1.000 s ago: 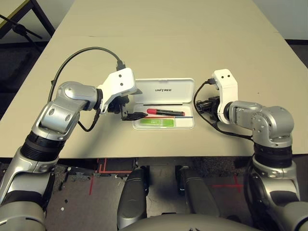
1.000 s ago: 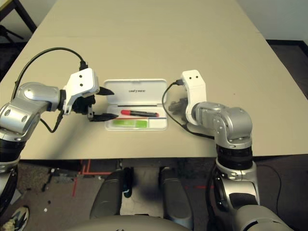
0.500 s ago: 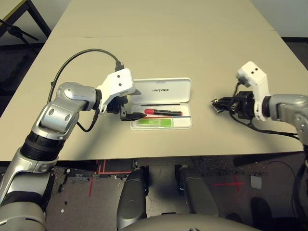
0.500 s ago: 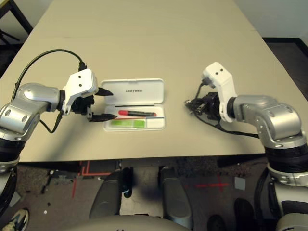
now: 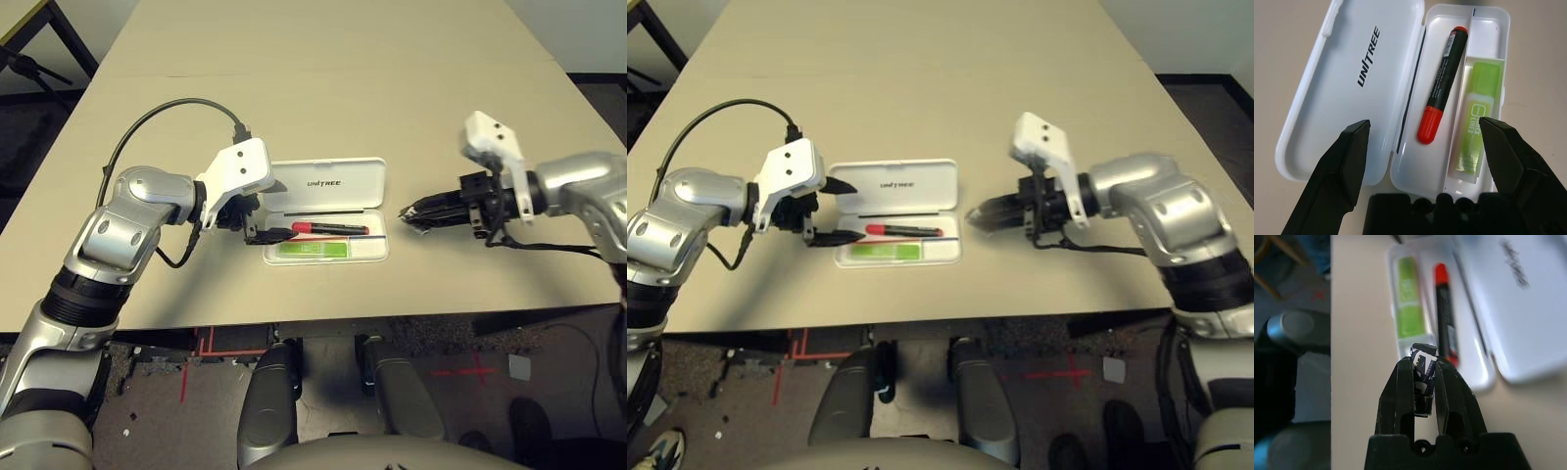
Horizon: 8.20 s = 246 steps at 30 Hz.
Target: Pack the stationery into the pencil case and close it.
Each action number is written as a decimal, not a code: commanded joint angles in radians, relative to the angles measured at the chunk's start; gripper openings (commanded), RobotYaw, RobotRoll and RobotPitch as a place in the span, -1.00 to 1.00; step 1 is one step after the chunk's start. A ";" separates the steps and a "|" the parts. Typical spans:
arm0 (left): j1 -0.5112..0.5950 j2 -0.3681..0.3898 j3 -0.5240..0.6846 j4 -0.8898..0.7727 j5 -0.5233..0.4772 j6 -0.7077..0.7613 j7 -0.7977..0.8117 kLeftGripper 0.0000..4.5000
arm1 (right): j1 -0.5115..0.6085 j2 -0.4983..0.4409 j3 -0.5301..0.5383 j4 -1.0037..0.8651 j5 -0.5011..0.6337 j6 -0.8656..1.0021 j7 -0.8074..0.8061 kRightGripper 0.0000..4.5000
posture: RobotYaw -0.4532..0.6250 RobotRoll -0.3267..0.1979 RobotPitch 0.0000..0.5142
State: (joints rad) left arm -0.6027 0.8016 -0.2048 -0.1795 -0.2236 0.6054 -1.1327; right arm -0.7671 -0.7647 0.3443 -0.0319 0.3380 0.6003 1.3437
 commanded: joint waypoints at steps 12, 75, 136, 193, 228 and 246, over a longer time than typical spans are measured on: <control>0.094 0.062 0.091 -0.035 -0.084 -0.059 -0.055 1.00 | -0.061 0.116 0.097 0.156 -0.175 -0.233 0.094 -0.85 | -0.08 0.25 -0.23; -0.459 -0.137 0.034 1.013 0.197 -0.441 -0.084 -0.98 | 0.126 -0.117 -0.244 0.358 0.340 -0.379 0.271 1.00 | -0.27 0.25 -0.25; -0.125 -0.272 -0.277 0.216 0.157 -0.043 -0.271 -0.98 | 0.134 -0.081 -0.275 0.375 0.310 -0.403 0.271 1.00 | -0.31 0.25 -0.25; -0.171 -0.255 -0.332 0.442 0.219 -0.175 -0.200 -0.98 | 0.102 0.002 -0.339 0.363 0.255 -0.348 0.265 1.00 | -0.32 0.25 -0.23; -0.110 -0.448 0.480 0.307 -0.047 -0.046 0.614 0.98 | 0.033 0.278 -0.625 0.595 0.163 -0.589 -0.393 1.00 | -0.25 0.25 -0.30; 0.123 -0.541 0.594 0.448 0.066 -0.566 1.093 0.98 | 0.077 0.346 -0.677 0.802 -0.163 -0.756 -1.279 1.00 | -0.25 0.25 -0.33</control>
State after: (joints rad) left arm -0.5010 0.2619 0.3894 0.2321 -0.1650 0.0762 -0.0504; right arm -0.7109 -0.4195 -0.3276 0.7495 0.1836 -0.1631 0.0830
